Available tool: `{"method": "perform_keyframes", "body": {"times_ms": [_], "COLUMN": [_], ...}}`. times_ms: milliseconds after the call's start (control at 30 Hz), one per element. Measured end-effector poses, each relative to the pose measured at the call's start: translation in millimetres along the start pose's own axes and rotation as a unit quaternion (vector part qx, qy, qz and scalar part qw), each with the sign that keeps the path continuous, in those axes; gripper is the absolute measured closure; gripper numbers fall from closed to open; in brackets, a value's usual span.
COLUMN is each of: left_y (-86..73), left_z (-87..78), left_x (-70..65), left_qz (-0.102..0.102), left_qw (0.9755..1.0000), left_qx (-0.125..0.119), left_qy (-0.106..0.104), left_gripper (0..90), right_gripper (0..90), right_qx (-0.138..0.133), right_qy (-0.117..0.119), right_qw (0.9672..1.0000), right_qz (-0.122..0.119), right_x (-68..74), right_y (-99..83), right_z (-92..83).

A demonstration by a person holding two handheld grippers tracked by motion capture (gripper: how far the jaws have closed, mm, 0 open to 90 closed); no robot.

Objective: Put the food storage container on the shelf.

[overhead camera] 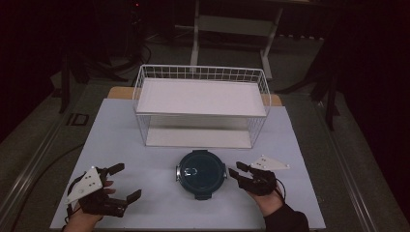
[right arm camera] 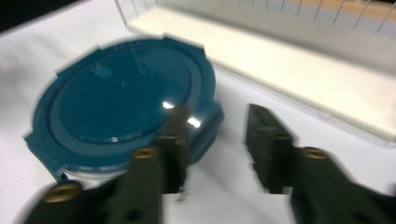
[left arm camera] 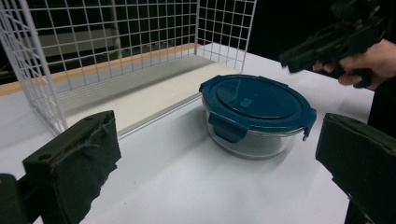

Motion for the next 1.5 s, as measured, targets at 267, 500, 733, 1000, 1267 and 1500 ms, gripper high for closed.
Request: {"method": "perform_keyframes", "body": {"times_ms": [267,500,733,1000,1267,1500], "left_y": [17.8,31.9,47.2,59.8,53.4,41.0], "left_z": [6.1,20.6,41.3,68.8,90.9,114.8], "left_x": [-11.5,-19.8,-24.2,-24.0,-17.2,-5.1], "left_qz": [-0.032,-0.001,-0.005,-0.006,-0.029,-0.069], "left_qw": [0.9992,0.9988,0.9975,0.9959,0.9946,0.9898], "left_qx": [0.002,0.035,0.045,0.081,0.094,0.119], "left_qy": [-0.022,-0.035,-0.054,-0.039,-0.034,-0.035], "left_gripper": [0.0,0.0,0.0,0.0,0.0,0.0], "right_gripper": [10.8,10.9,16.8,18.5,12.1,11.6], "right_qx": [-0.061,-0.09,-0.118,-0.106,-0.109,-0.101], "right_qy": [0.035,0.001,0.014,0.028,0.025,0.021], "right_qw": [0.9975,0.9946,0.9901,0.9925,0.9919,0.9936], "right_qz": [-0.009,-0.05,-0.074,-0.054,-0.06,-0.047], "right_x": [7.3,11.4,14.7,14.3,17.8,14.1], "right_y": [15.6,24.7,29.9,29.7,28.1,24.2], "right_z": [-7.8,-14.6,-22.4,-24.6,-27.2,-23.5]}}
Point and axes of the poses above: each handheld gripper's, and its own axes: z roughly forward along the jaws, y roughly out of its top, x roughly to its left, the point moved 2 cm from there along z, roughly forward along the jaws, and after that the axes turned 7 degrees about -z, right-handed, at the moved point
